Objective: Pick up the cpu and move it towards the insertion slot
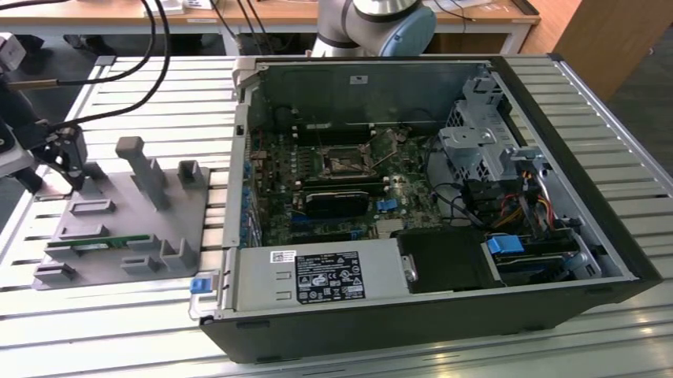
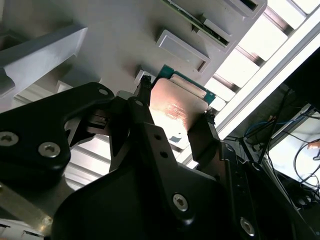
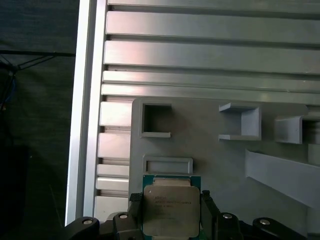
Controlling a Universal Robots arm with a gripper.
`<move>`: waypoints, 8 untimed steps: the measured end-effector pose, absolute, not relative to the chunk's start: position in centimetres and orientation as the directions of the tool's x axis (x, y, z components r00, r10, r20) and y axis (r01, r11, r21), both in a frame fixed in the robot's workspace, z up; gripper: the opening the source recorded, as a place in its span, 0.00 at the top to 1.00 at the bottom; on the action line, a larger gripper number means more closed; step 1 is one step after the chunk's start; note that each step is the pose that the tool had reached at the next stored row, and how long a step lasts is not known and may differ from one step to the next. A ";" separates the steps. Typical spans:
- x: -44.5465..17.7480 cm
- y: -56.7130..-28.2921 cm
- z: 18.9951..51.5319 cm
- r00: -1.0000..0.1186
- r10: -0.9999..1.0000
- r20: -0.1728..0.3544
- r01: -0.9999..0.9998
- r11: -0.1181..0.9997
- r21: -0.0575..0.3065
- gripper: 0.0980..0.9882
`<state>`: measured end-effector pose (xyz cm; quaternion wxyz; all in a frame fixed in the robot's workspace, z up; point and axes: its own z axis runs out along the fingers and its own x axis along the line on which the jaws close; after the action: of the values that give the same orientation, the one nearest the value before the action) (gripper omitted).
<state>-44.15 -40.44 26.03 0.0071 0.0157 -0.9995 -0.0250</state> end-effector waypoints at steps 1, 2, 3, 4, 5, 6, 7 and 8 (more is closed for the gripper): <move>-44.2 -40.4 26.5 -0.999 -0.032 0.013 -0.031 0.998 0.050 0.50; -44.2 -40.4 26.8 -0.999 -0.032 0.013 -0.031 0.998 0.050 0.50; -44.2 -40.4 26.9 -0.999 -0.032 0.013 -0.031 0.998 0.050 0.50; -44.2 -40.4 27.0 -0.999 -0.032 0.013 -0.031 0.998 0.050 0.50; -44.2 -40.4 27.1 -0.999 -0.032 0.013 -0.031 0.998 0.050 0.50; -44.2 -40.4 27.2 -0.999 -0.032 0.013 -0.031 0.998 0.050 0.50; -44.2 -40.4 27.3 -0.999 -0.032 0.013 -0.031 0.998 0.050 0.50; -44.2 -40.4 27.4 -0.999 -0.032 0.013 -0.031 0.998 0.049 0.50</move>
<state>-44.15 -40.44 27.41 0.0070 0.0157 -0.9995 -0.0246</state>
